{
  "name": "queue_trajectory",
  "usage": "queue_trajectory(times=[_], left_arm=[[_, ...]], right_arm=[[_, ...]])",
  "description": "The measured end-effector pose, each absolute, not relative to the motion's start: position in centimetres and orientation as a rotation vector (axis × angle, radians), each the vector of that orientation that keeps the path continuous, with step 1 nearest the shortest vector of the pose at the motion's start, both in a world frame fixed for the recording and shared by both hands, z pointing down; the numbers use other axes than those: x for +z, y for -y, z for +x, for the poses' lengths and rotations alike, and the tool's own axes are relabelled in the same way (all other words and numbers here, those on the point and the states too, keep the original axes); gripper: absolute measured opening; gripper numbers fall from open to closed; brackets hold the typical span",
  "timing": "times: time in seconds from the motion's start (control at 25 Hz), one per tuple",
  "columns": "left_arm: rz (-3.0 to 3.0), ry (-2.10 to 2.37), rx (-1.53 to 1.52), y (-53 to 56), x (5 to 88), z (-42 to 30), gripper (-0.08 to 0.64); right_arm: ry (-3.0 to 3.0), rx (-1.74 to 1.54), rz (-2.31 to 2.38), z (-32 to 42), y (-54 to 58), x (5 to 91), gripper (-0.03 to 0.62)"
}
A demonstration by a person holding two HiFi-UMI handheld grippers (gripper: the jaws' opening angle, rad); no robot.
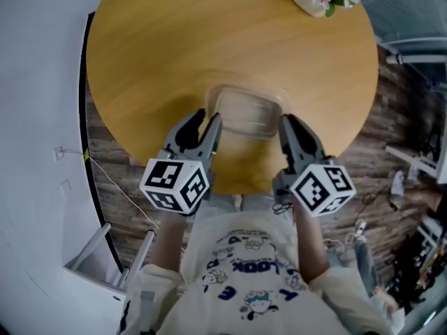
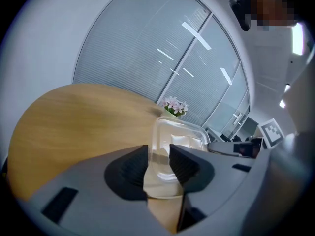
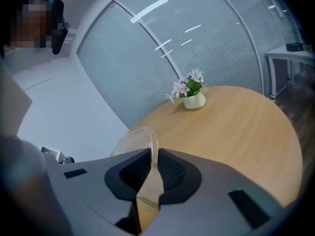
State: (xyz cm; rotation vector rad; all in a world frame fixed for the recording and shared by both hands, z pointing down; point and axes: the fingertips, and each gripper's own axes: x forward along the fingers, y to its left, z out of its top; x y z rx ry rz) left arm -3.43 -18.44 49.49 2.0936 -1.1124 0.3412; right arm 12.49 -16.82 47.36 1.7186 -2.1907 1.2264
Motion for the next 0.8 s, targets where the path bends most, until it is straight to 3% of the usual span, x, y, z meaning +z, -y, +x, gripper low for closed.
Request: queue_trajectory(times=[0.8], left_arm=[[2.301,1.372,0.132,20.9,35.6,-7.3,0.133]], right_arm=[[2.508,0.863,1.734,8.7,20.2,34.1,0.041]])
